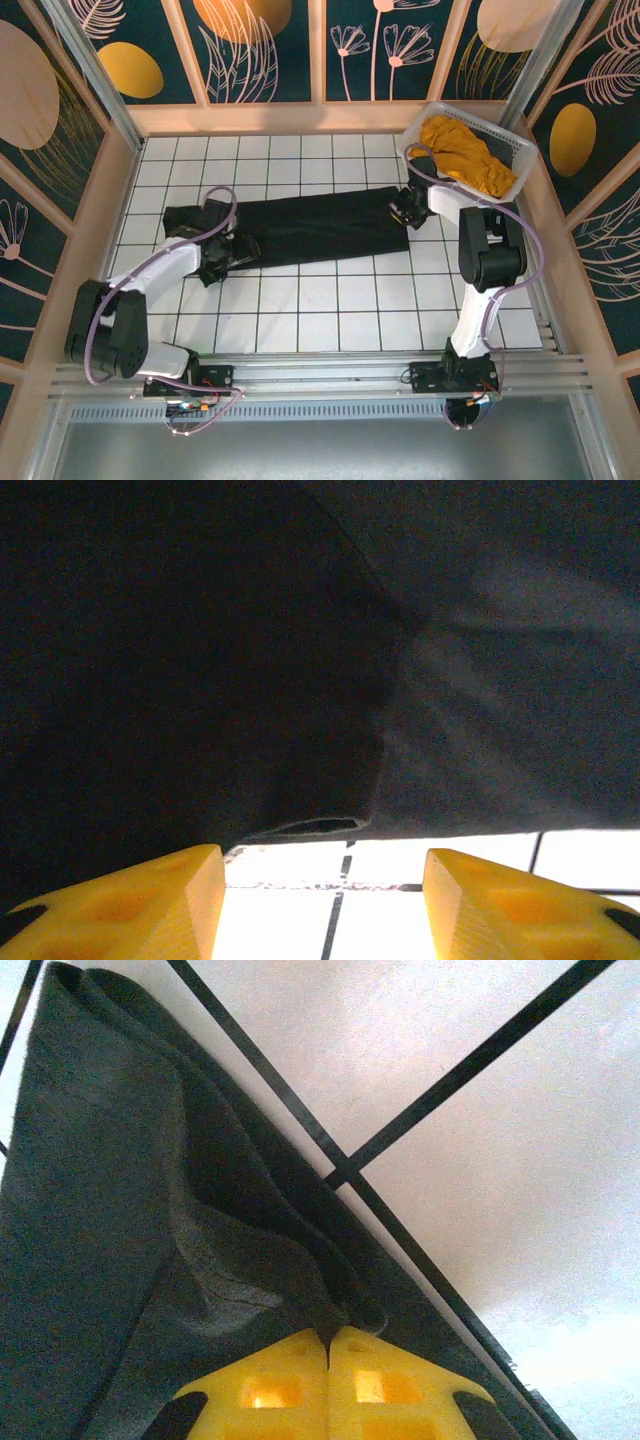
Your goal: Fold and stack the t-shirts
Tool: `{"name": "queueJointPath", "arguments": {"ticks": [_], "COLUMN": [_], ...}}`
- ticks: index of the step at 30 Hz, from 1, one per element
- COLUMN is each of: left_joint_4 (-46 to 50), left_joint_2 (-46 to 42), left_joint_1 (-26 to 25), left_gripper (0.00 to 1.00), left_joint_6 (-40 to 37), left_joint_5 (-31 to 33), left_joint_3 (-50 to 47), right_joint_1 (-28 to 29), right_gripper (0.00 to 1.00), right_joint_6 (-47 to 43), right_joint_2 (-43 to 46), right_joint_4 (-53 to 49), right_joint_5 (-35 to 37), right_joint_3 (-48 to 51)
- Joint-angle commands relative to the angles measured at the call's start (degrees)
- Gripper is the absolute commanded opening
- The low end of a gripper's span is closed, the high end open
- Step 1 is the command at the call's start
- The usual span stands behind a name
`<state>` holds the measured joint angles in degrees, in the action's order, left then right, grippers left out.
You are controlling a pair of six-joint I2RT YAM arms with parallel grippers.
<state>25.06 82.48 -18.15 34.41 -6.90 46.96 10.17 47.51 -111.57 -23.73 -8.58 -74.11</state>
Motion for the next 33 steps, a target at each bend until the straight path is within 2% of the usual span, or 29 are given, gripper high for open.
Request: {"name": "queueJointPath", "arguments": {"ticks": [1, 5, 8, 10, 18, 19, 27, 33], "left_joint_4": [1.88, 1.52, 0.22, -0.40, -0.14, 0.49, 6.89, 10.43], "left_joint_2": [3.14, 6.20, 7.92, 9.28, 8.85, 7.93, -0.81, -3.99], "left_joint_1": [-3.24, -4.99, -6.13, -6.92, -7.56, -7.51, -7.47, -7.51], "left_gripper": [0.57, 0.61, 0.61, 0.56, 0.02, 0.00, 0.00, 0.00], "left_joint_6": [-3.26, -4.25, -5.37, -6.25, -6.35, -6.00, -1.88, -0.60], "left_joint_5": [8.30, 17.42, 19.90, 20.52, 22.04, 23.07, 29.56, 29.74], "left_joint_3": [2.80, 5.28, 5.49, 5.43, 5.49, 5.75, 8.43, 8.46], "right_joint_1": [-0.32, -0.23, -0.22, -0.16, -0.13, -0.11, -0.08, -0.09], "right_gripper": [0.00, 0.00, 0.00, 0.00, 0.00, 0.00, 0.00, 0.00], "right_joint_6": [0.06, -0.13, -0.30, -0.30, -0.97, -1.25, -3.07, -3.85], "right_joint_2": [-0.67, -0.72, -0.77, -0.79, -1.20, -1.20, -0.28, 0.77], "right_joint_4": [0.26, 0.35, 0.27, 0.17, -1.24, -1.74, -5.24, -6.53], "right_joint_5": [0.52, 0.23, 0.03, -0.12, -0.21, -0.08, 0.93, 1.35], "right_joint_3": [-1.72, -2.16, -2.61, -3.08, -6.09, -6.88, -13.09, -11.96]}}
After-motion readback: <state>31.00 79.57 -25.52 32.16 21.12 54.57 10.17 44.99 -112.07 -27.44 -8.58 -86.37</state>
